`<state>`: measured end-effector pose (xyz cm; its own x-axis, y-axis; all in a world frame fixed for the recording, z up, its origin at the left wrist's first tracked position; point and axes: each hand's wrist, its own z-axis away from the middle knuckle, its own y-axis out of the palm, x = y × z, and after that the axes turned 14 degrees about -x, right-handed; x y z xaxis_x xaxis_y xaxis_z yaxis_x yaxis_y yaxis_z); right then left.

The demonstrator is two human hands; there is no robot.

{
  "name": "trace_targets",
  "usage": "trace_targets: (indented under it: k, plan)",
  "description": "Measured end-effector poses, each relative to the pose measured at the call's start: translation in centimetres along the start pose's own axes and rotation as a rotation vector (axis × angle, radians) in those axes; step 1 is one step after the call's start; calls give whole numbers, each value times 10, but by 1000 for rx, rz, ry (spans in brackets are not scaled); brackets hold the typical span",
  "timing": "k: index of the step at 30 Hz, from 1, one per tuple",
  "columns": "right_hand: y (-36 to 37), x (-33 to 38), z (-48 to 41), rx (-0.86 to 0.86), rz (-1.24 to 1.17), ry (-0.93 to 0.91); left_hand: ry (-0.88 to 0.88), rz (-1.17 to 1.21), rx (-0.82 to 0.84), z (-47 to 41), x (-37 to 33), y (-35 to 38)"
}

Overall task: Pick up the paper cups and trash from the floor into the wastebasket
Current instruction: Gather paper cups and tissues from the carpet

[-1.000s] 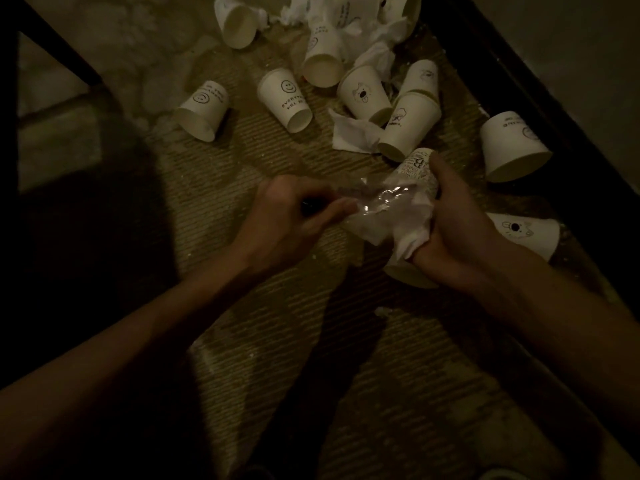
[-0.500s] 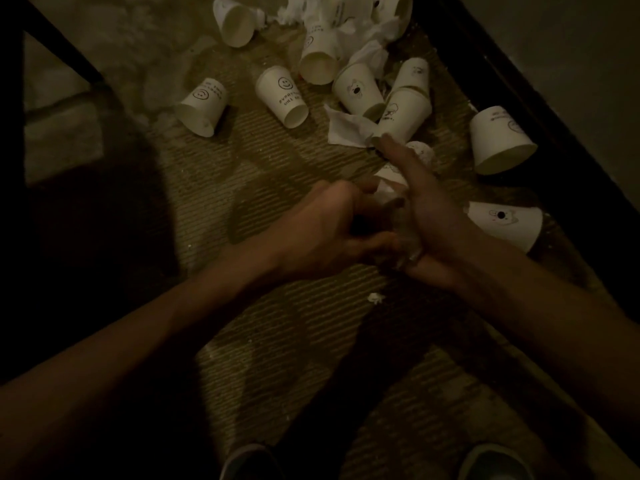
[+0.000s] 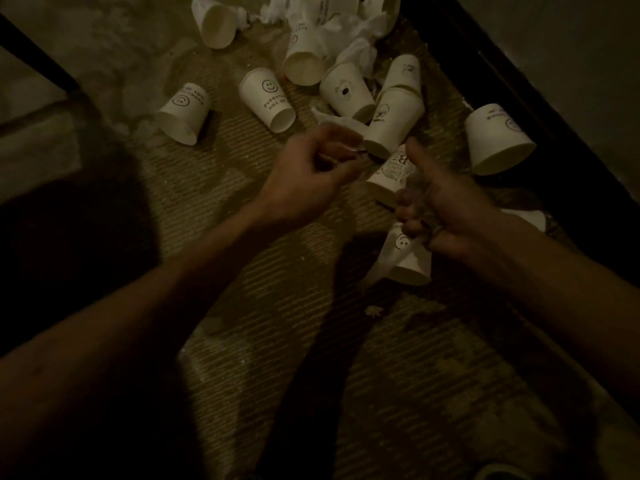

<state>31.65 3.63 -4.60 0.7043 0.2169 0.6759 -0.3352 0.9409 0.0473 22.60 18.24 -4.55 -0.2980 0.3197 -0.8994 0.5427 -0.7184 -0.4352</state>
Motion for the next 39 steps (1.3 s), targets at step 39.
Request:
trace_targets:
  k: [39]
  plan:
    - [6,-10,12,135,-147,51,-22,365,243,61,-13,7]
